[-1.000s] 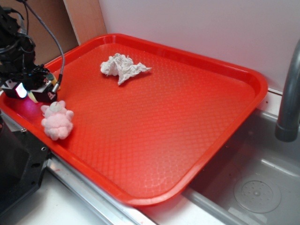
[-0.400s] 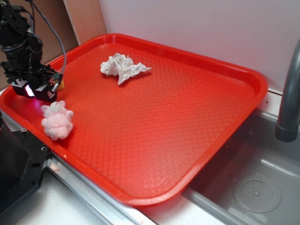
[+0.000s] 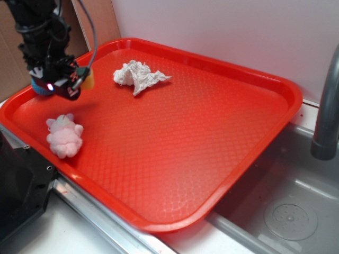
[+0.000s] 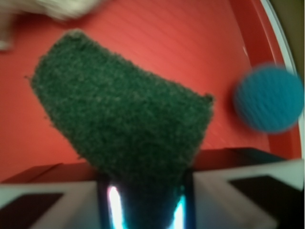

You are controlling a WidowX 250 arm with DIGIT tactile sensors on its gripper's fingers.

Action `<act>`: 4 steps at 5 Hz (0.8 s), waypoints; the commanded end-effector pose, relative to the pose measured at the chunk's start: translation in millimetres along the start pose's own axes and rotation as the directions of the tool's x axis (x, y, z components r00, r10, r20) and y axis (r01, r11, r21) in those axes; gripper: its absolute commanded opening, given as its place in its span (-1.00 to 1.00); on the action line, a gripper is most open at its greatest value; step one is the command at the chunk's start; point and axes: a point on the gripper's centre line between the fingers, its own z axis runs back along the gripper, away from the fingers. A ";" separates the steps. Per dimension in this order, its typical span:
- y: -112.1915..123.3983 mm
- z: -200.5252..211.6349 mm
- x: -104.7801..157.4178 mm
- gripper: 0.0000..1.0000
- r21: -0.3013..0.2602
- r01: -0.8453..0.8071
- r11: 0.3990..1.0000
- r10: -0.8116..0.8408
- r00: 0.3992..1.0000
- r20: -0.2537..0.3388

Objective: Grab the green sponge.

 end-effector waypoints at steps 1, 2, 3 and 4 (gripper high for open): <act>-62.2 65.7 25.2 -1.00 -0.013 0.103 0.995 -0.103 0.995 0.004; -92.9 90.3 24.2 -1.00 -0.061 0.120 0.991 -0.121 0.993 -0.015; -111.9 104.5 16.8 -1.00 -0.042 0.112 0.993 -0.112 0.994 0.014; -111.6 99.0 17.6 -1.00 -0.075 0.117 0.990 -0.116 0.993 0.016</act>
